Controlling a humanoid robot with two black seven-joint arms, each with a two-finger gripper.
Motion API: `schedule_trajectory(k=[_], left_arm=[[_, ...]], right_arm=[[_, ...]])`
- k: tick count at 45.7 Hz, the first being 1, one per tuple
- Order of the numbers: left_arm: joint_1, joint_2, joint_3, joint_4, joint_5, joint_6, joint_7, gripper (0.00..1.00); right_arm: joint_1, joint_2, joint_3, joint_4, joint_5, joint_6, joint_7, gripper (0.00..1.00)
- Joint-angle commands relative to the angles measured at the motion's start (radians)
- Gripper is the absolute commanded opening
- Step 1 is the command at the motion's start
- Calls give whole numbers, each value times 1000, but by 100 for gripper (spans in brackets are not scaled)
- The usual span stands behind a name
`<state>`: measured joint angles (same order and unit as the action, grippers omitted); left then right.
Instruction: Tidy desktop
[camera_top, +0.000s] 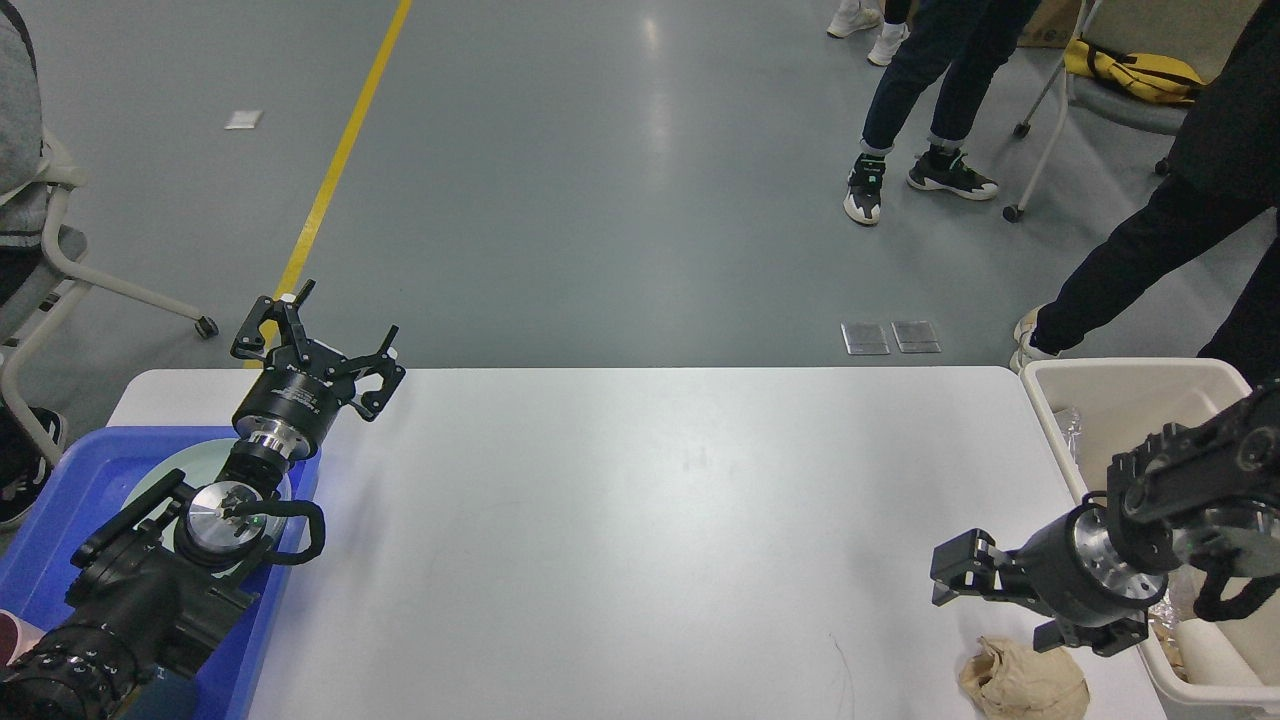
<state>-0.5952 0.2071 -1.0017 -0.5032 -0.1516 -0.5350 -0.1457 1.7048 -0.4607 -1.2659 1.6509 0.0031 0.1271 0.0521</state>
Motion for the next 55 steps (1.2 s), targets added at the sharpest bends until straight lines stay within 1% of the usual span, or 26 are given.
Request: schedule_trajectory(k=[1,7,13,16,26,30,32,33,38,39,40,41,55], left_arm=[[0,0,0,0,0,0,0,96],[0,0,0,0,0,1,0,96],[0,0,0,0,1,0,0,96],[0,0,0,0,0,0,0,96],[0,0,0,0,0,0,0,96],[0,0,0,0,1,0,0,96],[0,0,0,0,0,0,0,96],[0,0,0,0,0,1,0,96],[0,0,0,0,0,0,0,96],[0,0,0,0,0,0,0,96],[0,0,0,0,0,0,0,96],[0,0,0,0,1,0,0,96],[0,0,0,0,1,1,0,96]], right_arm=[[-48,2,-6,-2,3,-55,0,100],[-105,19,-4,-11,3,-115,2,100],[-221,60,-4,-48,3,-253,2,100],[-260,79,-1,-83,5,-294,2,100],[-315,88,-4,-99,5,-360,2,100],[-335,94,-4,-111,5,-365,2,99],[-346,103,-4,-114,6,-369,2,93],[-349,108,-4,-118,6,-371,2,85],[-372,132,-9,-143,49,-383,2,30],[-376,137,-12,-148,63,-385,2,17],[-378,142,-13,-151,74,-385,2,1],[-378,145,-13,-154,83,-385,0,0],[-367,140,-35,-148,100,-423,0,0]])
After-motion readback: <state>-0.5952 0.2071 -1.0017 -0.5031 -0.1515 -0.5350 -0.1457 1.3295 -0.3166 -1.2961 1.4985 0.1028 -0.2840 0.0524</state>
